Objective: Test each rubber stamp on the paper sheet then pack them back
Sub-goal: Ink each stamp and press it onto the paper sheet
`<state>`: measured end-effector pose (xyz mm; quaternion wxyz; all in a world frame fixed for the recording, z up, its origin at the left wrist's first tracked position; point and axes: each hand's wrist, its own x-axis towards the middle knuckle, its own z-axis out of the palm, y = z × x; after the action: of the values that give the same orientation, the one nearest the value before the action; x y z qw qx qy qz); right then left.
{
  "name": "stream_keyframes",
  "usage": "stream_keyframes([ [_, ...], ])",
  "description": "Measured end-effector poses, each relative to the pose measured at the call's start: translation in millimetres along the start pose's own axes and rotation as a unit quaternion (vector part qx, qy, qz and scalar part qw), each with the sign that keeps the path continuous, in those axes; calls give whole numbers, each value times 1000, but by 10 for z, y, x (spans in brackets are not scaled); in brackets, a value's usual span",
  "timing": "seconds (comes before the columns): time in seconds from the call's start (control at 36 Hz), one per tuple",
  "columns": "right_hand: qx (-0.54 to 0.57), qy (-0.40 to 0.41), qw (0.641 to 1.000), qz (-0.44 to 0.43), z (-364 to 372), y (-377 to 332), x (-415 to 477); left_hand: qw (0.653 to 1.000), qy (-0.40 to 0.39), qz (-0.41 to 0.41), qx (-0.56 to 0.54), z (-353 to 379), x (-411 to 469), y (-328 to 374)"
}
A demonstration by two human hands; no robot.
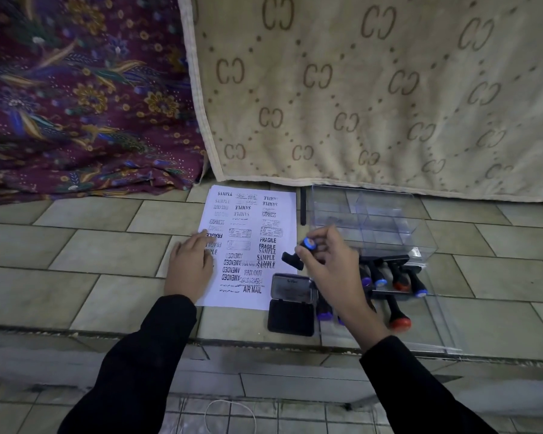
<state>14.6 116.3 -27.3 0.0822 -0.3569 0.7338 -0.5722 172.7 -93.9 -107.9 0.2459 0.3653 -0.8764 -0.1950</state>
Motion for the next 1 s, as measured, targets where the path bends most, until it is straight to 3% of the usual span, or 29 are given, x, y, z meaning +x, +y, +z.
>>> stream_keyframes([
  [0.11, -17, -53, 998, -20, -6, 14, -98, 1000, -3, -2, 2, 4, 3, 6],
  [0.28, -75, -142, 977, -137, -21, 151, -346, 1000, 1, -4, 4, -1, -1, 13],
  [0.64, -125, -149, 960, -200, -12, 259, -554, 1000, -3, 1, 7, -12, -3, 31],
  [1.0, -119, -153, 967, -163, -8, 244, -533, 1000, -9, -3, 14, -18, -17, 37],
])
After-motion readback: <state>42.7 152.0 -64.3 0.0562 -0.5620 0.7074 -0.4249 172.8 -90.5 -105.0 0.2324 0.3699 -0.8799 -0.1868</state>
